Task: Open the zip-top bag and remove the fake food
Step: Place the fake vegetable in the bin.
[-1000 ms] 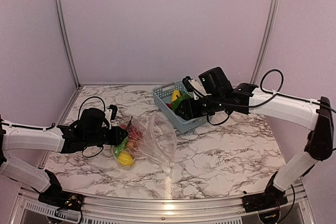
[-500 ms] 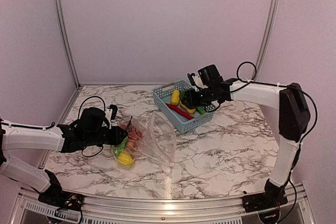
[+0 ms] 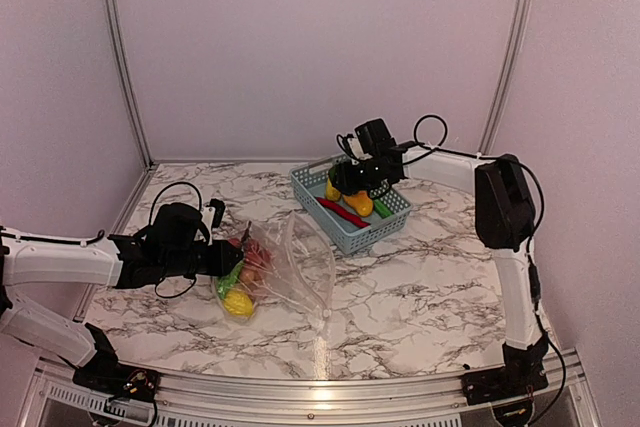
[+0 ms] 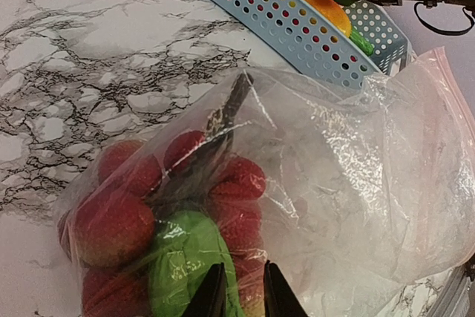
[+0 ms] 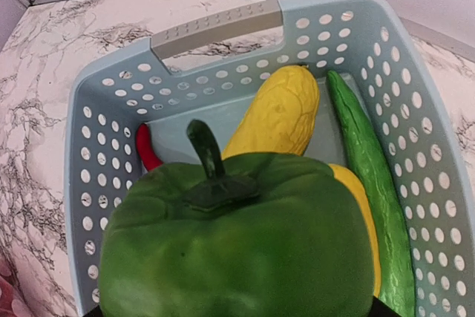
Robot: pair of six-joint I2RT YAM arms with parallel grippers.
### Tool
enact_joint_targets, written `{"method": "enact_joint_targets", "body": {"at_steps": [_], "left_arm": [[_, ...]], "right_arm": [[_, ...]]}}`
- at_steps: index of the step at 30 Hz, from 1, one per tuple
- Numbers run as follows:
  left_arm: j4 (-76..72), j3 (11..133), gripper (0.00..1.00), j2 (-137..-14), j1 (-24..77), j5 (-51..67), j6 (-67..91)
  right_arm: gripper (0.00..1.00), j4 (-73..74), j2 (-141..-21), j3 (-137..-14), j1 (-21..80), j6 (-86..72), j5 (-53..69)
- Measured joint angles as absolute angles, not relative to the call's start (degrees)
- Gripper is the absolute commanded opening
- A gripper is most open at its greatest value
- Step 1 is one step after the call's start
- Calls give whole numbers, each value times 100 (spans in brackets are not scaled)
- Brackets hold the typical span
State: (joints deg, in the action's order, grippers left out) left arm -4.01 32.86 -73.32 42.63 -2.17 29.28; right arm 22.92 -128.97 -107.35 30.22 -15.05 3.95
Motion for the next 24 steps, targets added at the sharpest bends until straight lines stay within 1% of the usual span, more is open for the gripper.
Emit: {"method": "enact_joint_targets", "body": {"at_steps": [3,5,13,17,24], "left_arm": [[-390,3291,20,-7325,4263,-220,2928],[-362,3291,20,-7306,4261,-222,2928],[-294,3291,21,-7262,4257,-224,2912],[-263,3291,20,-7242,4257,-228,2910],[-261,3291,21,-7242,4257,-237,2910]], "right_arm": [[39,2429,-13364,-11306,3022,-1494,303],[39,2488,-13559,-11476,3022,-1500,239],[39,2532,-13843,-11832,3022,-1625,270],[39,2394,-14049,-11939,3022,-1741,506],[39,2272,-14059,-11955,3030,-1946,1013]]}}
